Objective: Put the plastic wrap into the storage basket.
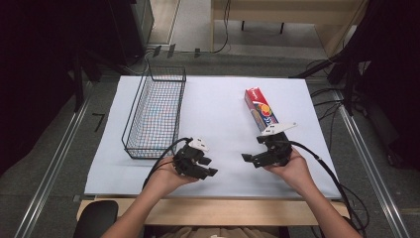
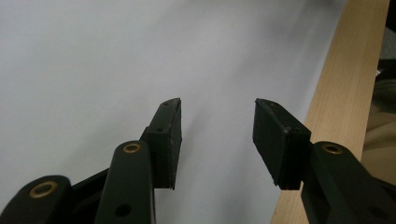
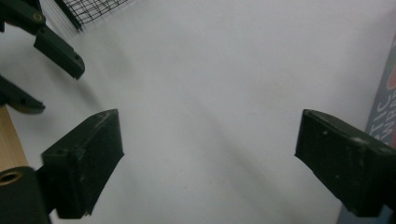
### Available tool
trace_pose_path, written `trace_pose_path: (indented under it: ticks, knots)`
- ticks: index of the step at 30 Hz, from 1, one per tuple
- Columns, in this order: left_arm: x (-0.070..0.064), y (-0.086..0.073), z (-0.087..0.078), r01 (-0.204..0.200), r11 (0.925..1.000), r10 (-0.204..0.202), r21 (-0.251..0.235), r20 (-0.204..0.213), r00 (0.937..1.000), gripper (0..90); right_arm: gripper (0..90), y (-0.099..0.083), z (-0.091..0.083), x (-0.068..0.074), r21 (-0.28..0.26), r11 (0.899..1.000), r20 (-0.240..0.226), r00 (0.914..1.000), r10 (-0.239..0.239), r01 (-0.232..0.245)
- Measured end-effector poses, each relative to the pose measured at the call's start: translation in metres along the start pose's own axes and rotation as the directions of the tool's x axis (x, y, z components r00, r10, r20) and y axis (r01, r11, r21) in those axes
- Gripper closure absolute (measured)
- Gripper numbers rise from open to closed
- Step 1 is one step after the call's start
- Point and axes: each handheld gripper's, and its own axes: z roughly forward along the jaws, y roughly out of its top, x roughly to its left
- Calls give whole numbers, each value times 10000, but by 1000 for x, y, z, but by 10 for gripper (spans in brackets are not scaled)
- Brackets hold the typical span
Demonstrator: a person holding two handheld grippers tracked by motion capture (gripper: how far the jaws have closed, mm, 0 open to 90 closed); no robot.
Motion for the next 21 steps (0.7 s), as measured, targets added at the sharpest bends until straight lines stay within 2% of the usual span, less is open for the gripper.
trace_pose_path:
  ticks: [1,4,5,7,8,12,13,16,19,20,21]
  knots:
    - [4,0,-4,299,9995,-300,-142,-136,9995,531,142,0,0,0,28,10000,-27,10000,-20,20]
    - [7,0,-9,361,9989,-368,-284,-220,9991,519,164,-1,0,0,181,9998,-14,10000,-77,78]
    - [8,0,-13,130,9992,-145,-384,-393,9991,510,165,-1,0,0,199,9997,-23,9999,-130,131]
    - [8,0,-14,171,9992,-188,-361,-485,9986,422,172,-1,0,1,192,9997,-24,9999,-164,164]
    - [12,1,-14,451,9986,-461,-269,-389,9982,386,178,-1,0,1,195,9996,-11,9998,-193,193]
    - [14,0,-18,269,9988,-284,-417,-342,9990,348,193,-2,-1,1,183,9996,-21,9998,-221,221]
    - [15,0,-20,301,9977,-316,-610,-238,9992,349,200,-2,-2,1,169,9995,-41,9997,-259,260]
    - [17,2,-21,492,9956,-505,-795,-145,9986,350,219,-3,-3,2,203,9993,-48,9995,-311,312]
    - [18,3,-20,469,9959,-482,-768,-147,9987,324,246,-4,-4,2,239,9994,-35,9997,-249,250]
    - [18,4,-19,271,9969,-282,-745,-137,9995,323,249,-5,-5,2,266,9992,2,9995,-308,307]
    - [18,4,-19,241,9972,-249,-704,-110,9996,323,250,-5,-6,3,276,9993,-51,9997,-247,248]
